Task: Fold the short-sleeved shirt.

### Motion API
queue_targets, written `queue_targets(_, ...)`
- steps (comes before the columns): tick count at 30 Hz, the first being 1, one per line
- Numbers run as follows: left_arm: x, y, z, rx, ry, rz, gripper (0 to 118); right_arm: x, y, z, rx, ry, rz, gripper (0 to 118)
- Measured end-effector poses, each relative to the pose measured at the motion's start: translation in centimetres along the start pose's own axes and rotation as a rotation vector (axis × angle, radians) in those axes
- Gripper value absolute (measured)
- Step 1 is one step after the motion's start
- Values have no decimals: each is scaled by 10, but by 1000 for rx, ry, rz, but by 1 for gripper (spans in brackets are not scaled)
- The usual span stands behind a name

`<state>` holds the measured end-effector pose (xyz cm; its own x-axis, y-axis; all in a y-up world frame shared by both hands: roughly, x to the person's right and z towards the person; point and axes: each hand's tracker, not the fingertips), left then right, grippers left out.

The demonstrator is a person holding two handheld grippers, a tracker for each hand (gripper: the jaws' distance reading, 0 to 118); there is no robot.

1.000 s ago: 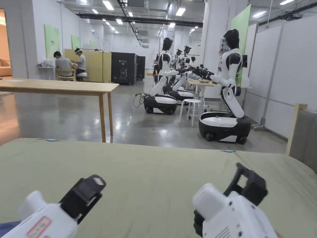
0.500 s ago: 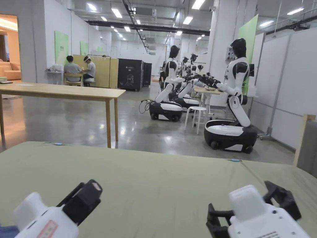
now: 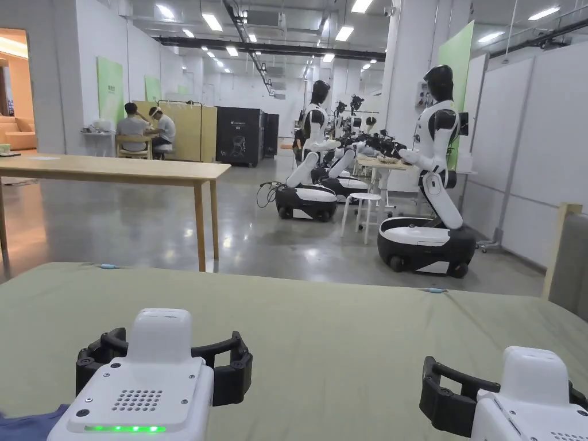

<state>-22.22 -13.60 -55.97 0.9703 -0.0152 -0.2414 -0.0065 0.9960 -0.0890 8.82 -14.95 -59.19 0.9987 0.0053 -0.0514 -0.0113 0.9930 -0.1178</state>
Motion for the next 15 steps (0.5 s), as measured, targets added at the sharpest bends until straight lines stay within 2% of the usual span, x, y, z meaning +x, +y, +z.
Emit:
queue_targets(9,1,-2,-1,-14,-35,-37,118,-6,-4,-2,-5,-8,38,118)
queue_targets(15,1,-3,-5,-41,-40,-7,116,-9,-3,-4,-13,-13,56,118)
